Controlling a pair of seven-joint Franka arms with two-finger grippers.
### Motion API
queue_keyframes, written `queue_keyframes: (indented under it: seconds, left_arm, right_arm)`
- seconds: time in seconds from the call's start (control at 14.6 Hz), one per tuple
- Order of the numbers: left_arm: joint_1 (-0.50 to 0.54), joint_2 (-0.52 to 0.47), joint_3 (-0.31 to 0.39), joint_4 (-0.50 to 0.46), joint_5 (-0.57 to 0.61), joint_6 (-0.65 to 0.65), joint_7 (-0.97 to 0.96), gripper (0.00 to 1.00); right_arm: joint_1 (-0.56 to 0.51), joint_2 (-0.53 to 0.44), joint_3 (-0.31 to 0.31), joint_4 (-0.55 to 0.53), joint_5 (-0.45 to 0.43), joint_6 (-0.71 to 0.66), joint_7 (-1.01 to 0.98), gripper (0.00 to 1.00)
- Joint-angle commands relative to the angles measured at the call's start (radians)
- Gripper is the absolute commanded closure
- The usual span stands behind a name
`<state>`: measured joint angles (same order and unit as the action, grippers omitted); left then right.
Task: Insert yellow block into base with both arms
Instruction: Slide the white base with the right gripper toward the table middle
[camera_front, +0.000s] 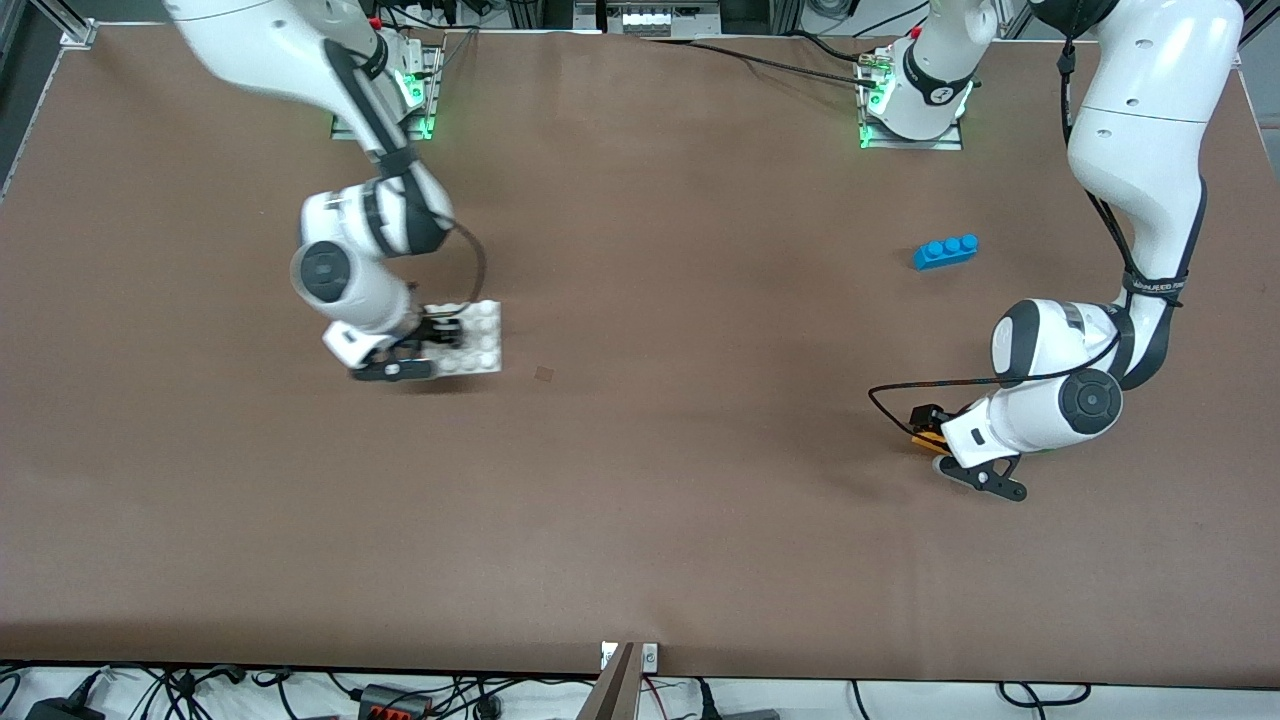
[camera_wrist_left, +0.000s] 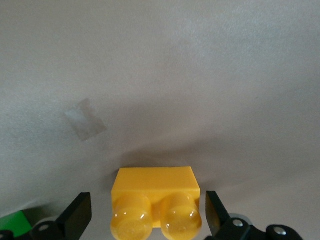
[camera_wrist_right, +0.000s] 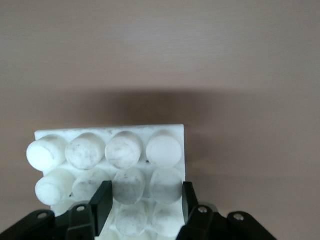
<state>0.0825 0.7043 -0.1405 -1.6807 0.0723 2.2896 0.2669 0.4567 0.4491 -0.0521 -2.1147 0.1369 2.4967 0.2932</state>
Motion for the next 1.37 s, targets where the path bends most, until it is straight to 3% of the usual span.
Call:
queue_keyframes:
  seconds: [0.0, 0.14, 0.41, 0.75, 1.16, 1.3]
  left_arm:
    - [0.003, -0.013, -0.002, -0.024, 0.018, 0.021, 0.008, 0.00]
    - [0.003, -0.014, -0.002, -0.022, 0.018, 0.019, 0.005, 0.00]
    - [-0.007, -0.019, -0.004, -0.022, 0.018, 0.016, 0.003, 0.25]
    - [-0.007, -0.025, -0.011, -0.022, 0.017, 0.004, 0.000, 0.50]
    - [-0.013, -0.092, -0.080, -0.020, 0.017, -0.104, -0.207, 0.51]
    - [-0.024, -0.106, -0.123, -0.004, 0.017, -0.157, -0.279, 0.51]
  right_arm:
    - [0.115, 0.166, -0.003, 0.140, 0.012, 0.014, 0.191, 0.45]
    - [0.170, 0.229, -0.003, 0.220, 0.012, 0.014, 0.298, 0.45]
    - [0.246, 0.330, 0.001, 0.379, 0.015, 0.013, 0.383, 0.45]
    - [0.232, 0.378, 0.095, 0.484, 0.015, 0.013, 0.414, 0.45]
    - [0.244, 0.424, 0.149, 0.570, 0.015, 0.013, 0.455, 0.45]
    - [0.229, 0.412, 0.161, 0.573, 0.012, -0.011, 0.455, 0.37]
